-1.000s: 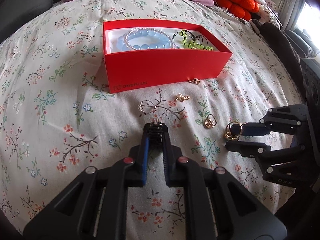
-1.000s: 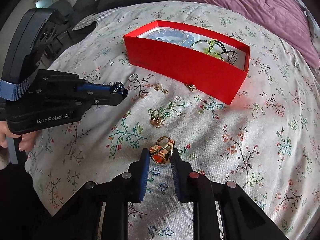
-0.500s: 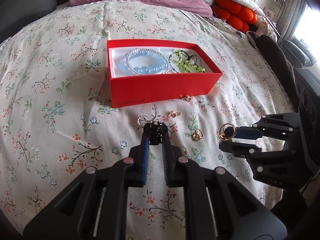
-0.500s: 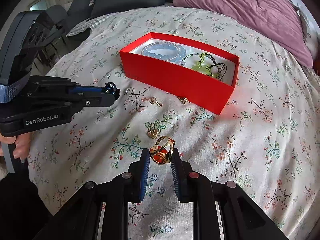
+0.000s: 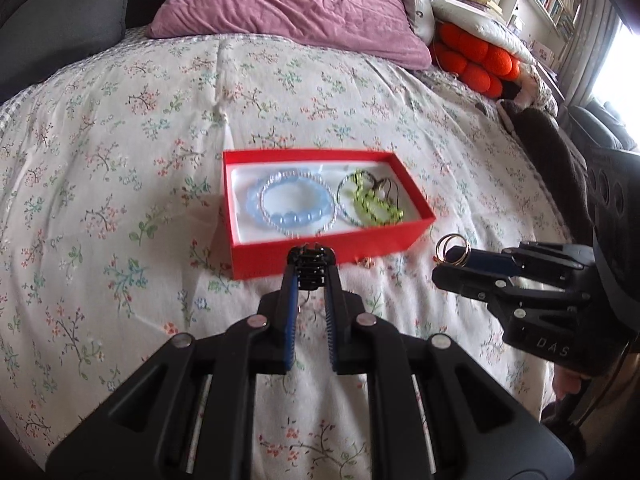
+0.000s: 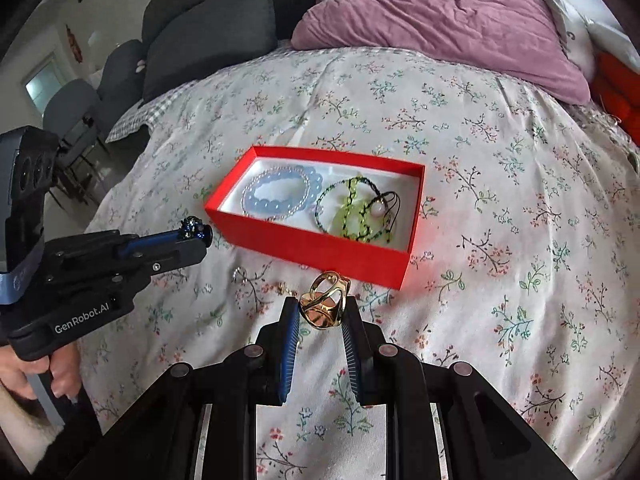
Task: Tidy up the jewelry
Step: 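Carry the hair clip and gold ring over the red box with both tools, then open both tools to drop the hair clip and gold ring into the box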
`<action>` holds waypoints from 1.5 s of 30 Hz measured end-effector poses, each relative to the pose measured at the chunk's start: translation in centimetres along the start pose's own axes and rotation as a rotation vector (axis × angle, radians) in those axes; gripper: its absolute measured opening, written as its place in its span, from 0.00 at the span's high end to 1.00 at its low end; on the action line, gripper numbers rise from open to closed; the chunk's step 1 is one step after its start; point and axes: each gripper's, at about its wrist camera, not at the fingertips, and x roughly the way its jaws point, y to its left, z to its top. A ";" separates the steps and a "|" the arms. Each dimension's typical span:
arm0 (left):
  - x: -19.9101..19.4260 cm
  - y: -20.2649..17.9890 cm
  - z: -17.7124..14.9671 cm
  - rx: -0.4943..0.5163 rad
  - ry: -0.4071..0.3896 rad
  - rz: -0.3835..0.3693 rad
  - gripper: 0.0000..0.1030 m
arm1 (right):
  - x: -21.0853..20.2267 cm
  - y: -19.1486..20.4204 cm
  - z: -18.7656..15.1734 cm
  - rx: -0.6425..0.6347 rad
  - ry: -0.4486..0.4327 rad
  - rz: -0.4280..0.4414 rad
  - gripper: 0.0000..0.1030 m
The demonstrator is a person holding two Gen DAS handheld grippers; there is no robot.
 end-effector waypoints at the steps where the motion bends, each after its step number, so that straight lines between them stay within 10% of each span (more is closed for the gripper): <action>1: 0.1 0.0 0.4 -0.001 -0.004 0.004 0.86 | 0.0 0.0 0.4 0.006 -0.008 0.000 0.79; 33: 4.3 0.9 4.3 -0.033 -0.006 0.099 0.83 | 5.1 -0.5 5.7 0.042 -0.041 -0.025 0.77; 40: 3.1 1.4 4.5 -0.057 -0.021 0.107 0.67 | 4.4 0.0 5.6 0.023 -0.051 -0.025 0.47; 45: 2.0 1.6 4.2 -0.075 -0.022 0.109 0.56 | 3.5 0.2 5.5 0.017 -0.070 -0.027 0.47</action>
